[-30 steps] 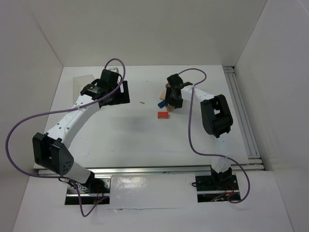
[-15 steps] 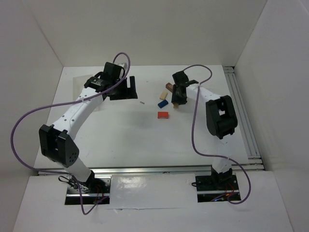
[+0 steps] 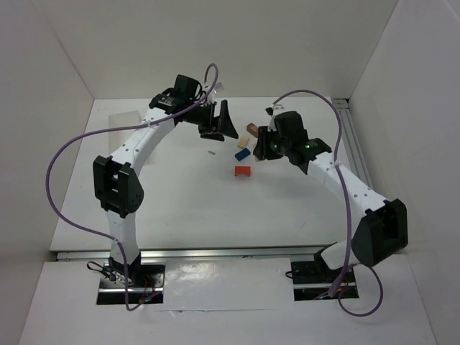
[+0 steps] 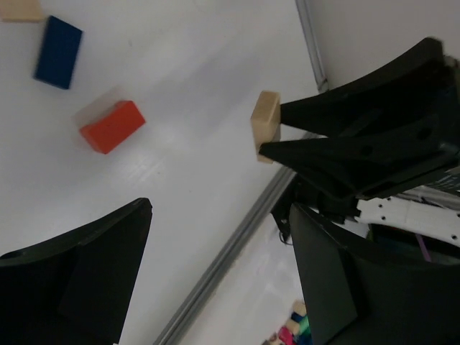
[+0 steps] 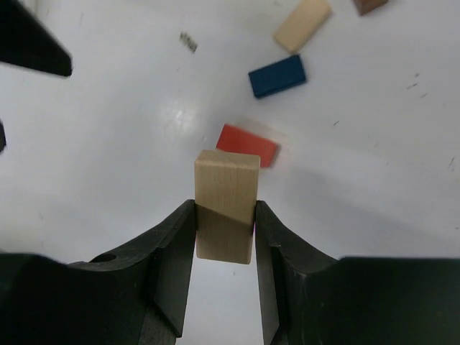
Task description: Build the wood block tower
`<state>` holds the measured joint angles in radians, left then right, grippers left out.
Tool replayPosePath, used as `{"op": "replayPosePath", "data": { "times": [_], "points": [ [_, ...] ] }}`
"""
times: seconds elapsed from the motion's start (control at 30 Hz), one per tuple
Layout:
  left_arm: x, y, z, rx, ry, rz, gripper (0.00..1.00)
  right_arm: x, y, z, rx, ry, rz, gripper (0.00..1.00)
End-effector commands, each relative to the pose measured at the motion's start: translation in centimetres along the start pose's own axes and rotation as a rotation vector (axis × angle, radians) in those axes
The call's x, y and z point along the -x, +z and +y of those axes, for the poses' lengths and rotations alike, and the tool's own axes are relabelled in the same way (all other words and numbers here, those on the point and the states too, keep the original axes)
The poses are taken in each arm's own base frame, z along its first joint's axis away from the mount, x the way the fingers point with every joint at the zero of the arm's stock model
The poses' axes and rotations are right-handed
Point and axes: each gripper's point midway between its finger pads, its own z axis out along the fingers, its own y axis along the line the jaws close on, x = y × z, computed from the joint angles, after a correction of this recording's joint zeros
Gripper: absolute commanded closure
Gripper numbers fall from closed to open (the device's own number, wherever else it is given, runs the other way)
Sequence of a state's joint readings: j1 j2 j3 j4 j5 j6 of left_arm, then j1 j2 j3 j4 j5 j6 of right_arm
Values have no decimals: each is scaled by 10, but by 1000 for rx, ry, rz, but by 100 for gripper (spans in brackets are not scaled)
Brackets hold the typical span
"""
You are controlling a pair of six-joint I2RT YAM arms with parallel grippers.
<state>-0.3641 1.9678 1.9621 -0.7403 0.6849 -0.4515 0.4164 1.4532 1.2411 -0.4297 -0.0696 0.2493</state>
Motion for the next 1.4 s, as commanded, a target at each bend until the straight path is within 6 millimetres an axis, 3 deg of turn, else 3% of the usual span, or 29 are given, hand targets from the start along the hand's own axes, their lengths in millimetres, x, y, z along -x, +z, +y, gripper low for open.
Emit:
{"op": "replayPosePath", "data": {
  "times": [0.0, 0.03, 0.13, 0.2, 0.5, 0.67, 0.8, 1.37],
  "points": [
    [-1, -9, -42, -220, 5, 51, 10, -13, -15, 12, 68, -55, -13, 74],
    [1, -4, -40, -235, 4, 49, 10, -8, -24, 14, 74, -56, -32, 73],
    [-1, -2, -46, -299, -8, 71, 10, -19, -28, 18, 91, -60, 0, 73],
    [-4, 10, -39, -326, -56, 107, 12, -17, -34, 26, 121, -76, -10, 73],
    [-15, 46, -33, -376, -145, 177, 16, -27, -33, 39, 186, -108, 8, 73],
    [-7, 49, -30, -398, -162, 163, 19, -29, -30, 44, 199, -112, 25, 73],
    [-12, 54, -25, -421, -181, 196, 20, -30, -29, 47, 204, -126, 34, 72],
    [-53, 67, -28, -414, -172, 279, 29, -26, -17, 49, 194, -123, 23, 72]
  ]
}}
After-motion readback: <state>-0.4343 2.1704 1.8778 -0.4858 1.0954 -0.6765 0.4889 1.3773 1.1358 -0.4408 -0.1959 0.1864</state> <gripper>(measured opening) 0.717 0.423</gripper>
